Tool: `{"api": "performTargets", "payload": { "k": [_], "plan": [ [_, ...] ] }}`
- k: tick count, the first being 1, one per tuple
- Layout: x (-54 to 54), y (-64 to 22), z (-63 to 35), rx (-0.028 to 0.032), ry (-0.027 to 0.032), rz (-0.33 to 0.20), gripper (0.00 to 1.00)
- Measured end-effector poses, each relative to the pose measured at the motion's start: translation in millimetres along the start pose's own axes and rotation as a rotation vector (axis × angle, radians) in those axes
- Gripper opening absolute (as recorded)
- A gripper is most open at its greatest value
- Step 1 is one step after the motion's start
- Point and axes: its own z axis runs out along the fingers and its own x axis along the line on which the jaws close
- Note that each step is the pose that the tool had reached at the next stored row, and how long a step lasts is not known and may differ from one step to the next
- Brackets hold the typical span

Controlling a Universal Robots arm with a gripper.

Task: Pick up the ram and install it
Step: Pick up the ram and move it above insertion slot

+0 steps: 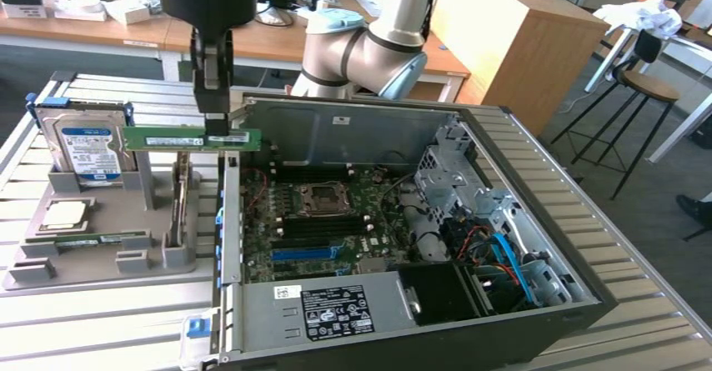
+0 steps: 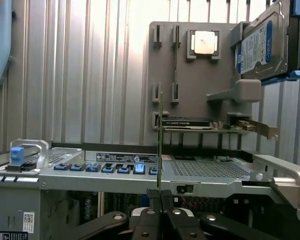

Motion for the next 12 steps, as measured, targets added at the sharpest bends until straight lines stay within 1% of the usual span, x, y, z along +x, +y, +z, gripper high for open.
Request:
{"api": "performTargets", "payload": {
  "k": [6,12],
  "plan": [
    [0.2,-5.1,0.1,0.0,0.0,0.0,0.11],
    [0.3,-7.5,0.2,0.0001,-0.0001,0.0,0.11]
  ]
}}
